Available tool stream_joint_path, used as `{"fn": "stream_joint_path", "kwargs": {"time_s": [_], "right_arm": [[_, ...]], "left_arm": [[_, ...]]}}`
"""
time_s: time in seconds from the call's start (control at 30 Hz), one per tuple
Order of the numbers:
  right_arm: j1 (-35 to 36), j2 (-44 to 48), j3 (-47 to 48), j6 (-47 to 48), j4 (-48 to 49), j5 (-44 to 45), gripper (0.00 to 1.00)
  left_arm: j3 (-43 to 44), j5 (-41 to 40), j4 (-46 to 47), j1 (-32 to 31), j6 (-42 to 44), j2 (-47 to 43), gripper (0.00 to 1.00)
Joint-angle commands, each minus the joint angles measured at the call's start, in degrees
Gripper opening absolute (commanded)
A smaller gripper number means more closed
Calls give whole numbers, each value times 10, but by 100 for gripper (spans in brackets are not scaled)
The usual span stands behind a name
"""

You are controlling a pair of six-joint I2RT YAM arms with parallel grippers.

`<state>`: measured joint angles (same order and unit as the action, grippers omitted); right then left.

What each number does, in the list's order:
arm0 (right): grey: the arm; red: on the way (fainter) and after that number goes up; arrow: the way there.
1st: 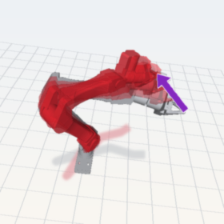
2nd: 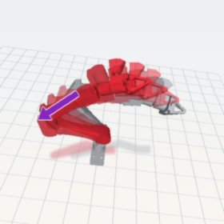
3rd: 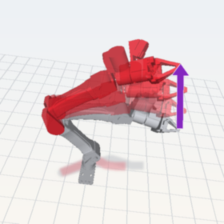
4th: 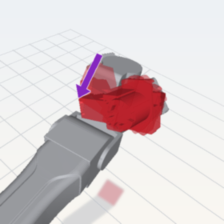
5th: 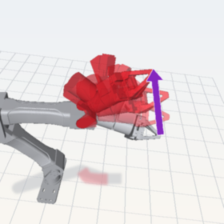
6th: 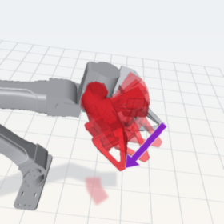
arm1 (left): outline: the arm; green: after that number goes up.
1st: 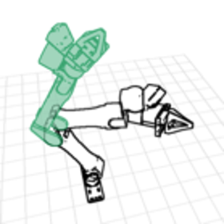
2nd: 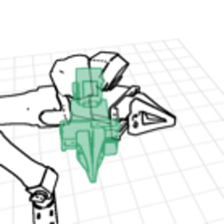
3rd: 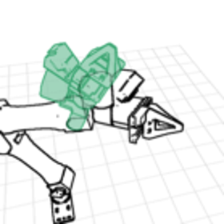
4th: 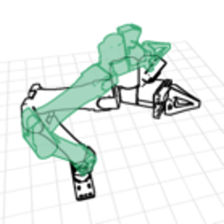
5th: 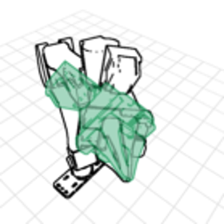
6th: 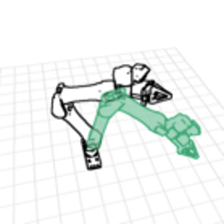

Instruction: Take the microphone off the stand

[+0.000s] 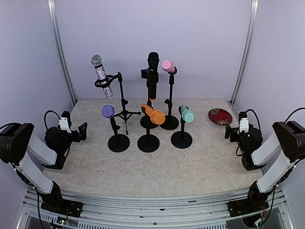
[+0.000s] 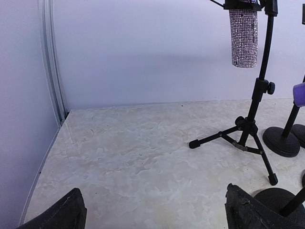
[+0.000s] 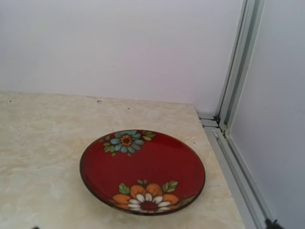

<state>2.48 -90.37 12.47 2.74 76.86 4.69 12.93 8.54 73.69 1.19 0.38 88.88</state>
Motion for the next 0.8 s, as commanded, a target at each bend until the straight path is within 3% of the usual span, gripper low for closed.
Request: {"fn": "stream_joint_path", "kwargs": {"time_s": [0.0,0.13,0.27,0.3,0.4,0.47,0.57,0.63,0.73,0.77], "right_arm": [[-8,-3,2,-8,6,0,100],[-12,5,-2,-37,9,72,100],[-11,26,-10,-25,7,50,100],[-7,47,5,-30,-44,81,100],[-6,152,104,-109,-300,205,100],[-8,198,167,-137,-400,211,100],[-6,252,248,-187,-507,152,100],[-16,282,314,-259,-629,104,100],[-5,294,374,-260,-676,-27,100],[27,297,396,-242,-695,-18,100]], "left_arm": [[3,1,15,1,0,1,99],[3,1,15,1,0,1,99],[3,3,17,3,-3,0,99],[12,10,-5,12,-8,-14,99],[121,7,-232,29,-29,-65,99],[216,6,-399,29,-9,-74,99],[332,43,-570,36,-7,-76,99],[381,104,-681,45,0,-74,99],[424,173,-776,53,23,-79,99],[433,187,-799,54,33,-82,99]]}}
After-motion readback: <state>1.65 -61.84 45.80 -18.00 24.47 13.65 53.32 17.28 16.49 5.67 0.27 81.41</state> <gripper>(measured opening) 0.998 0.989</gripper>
